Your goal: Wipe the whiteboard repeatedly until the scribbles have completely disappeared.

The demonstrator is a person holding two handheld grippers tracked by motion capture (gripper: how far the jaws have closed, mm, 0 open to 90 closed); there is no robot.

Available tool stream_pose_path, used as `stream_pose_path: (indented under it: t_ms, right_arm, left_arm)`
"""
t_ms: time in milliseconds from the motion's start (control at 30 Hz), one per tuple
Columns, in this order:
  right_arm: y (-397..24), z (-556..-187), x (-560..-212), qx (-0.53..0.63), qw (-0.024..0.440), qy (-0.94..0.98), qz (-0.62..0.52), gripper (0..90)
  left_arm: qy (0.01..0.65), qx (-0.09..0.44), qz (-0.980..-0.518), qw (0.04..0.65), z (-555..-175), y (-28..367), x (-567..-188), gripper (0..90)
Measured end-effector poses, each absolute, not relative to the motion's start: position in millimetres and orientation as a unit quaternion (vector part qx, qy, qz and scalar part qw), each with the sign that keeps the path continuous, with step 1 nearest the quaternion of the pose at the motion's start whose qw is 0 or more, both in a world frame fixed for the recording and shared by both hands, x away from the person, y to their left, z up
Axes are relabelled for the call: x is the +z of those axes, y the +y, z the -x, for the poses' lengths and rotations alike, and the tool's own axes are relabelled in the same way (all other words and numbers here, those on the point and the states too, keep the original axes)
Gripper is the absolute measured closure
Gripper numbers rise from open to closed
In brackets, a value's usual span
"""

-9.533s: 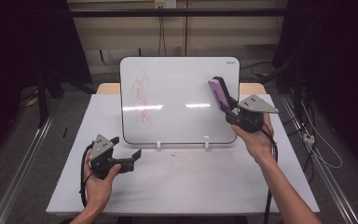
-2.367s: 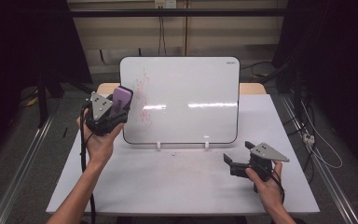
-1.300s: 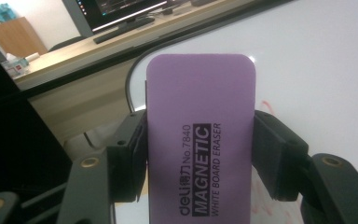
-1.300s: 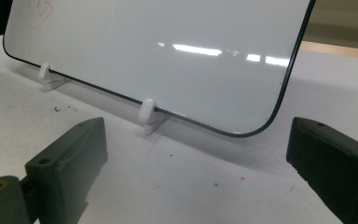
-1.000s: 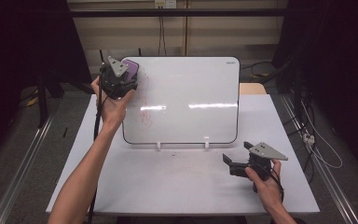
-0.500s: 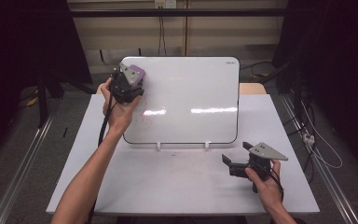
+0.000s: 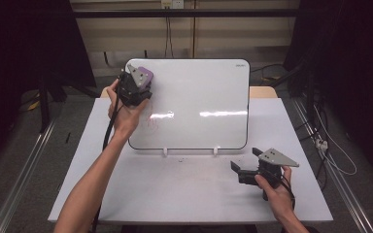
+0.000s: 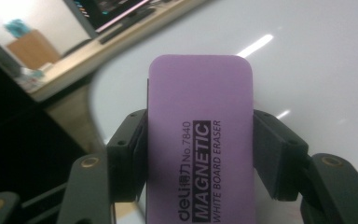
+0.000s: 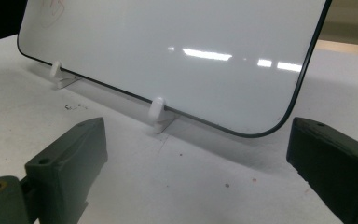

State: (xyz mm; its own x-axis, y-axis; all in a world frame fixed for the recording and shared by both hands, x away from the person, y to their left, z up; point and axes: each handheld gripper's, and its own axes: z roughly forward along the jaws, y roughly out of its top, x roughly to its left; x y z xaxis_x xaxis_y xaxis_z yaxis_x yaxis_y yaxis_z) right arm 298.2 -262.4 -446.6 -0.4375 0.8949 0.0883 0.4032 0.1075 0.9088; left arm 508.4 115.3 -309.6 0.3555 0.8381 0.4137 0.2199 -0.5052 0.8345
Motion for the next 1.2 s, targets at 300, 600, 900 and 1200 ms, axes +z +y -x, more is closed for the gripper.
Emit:
stream_pose_path:
  t_ms: [300,600,900,1200]
  right_arm:
    - [-261.5,-298.2,-446.7,0.48,0.257,0.701,-0.46,4.8]
    - [-258.7,-298.3,-447.0,0.48,0.255,0.702,-0.46,4.6]
    - [-262.2,-298.7,-447.6,0.479,0.254,0.701,-0.463,4.6]
    - [-259.2,-298.6,-447.5,0.48,0.254,0.703,-0.459,4.6]
  left_arm:
    - [0.345,0.45,-0.753,0.335,-509.6,109.3,-308.2,41.4]
    - [0.32,0.431,-0.772,0.34,-490.4,99.2,-327.4,41.4]
    - [0.375,0.443,-0.737,0.347,-516.5,124.2,-300.4,41.4]
    - [0.335,0.44,-0.756,0.35,-488.9,103.7,-332.3,41.4]
